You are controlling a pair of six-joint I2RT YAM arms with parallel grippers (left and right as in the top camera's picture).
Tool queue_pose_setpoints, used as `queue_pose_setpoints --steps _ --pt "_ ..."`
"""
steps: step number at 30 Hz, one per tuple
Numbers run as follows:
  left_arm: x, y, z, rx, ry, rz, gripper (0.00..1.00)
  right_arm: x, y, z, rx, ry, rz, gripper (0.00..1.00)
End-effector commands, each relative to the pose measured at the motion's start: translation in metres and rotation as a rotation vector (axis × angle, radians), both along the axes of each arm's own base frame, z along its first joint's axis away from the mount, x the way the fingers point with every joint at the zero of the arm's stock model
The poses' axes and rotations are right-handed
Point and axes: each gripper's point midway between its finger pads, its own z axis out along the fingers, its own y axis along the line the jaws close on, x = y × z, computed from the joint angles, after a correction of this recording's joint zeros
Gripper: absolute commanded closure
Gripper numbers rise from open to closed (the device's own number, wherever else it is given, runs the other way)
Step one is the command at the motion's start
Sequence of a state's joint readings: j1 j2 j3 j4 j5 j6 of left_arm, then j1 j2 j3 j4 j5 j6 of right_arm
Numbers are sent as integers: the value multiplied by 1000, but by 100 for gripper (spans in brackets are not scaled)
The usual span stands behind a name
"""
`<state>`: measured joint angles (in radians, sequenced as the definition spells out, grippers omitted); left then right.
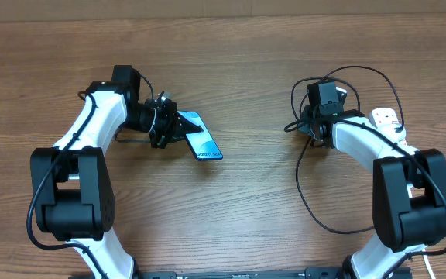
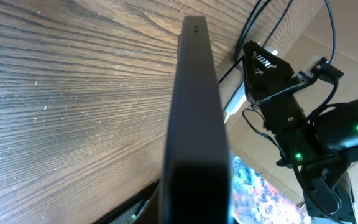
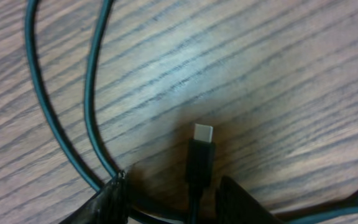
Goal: Plug charger to phone and switch on socket
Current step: 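Grasp the black cable's USB-C plug with the right gripper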
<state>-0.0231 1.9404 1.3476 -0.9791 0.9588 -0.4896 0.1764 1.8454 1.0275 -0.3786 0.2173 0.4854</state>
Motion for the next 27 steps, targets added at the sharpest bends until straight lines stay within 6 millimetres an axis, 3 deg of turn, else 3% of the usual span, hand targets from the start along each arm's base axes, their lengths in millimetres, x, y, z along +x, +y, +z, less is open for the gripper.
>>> queue_pose_setpoints --steps 1,12,19,23,27 --pt "1 -7 10 -56 -25 -16 96 1 -8 -5 -7 3 -62 60" --pt "1 -7 10 -56 -25 -16 96 -4 -8 -11 -3 25 -79 69" --pt "2 -6 10 -55 -21 -13 96 -6 -5 -14 13 46 -69 96" --pt "2 -6 10 -55 0 1 95 7 1 9 35 24 -61 96" --pt "2 -5 8 -40 -1 1 96 21 4 53 42 4 -57 96"
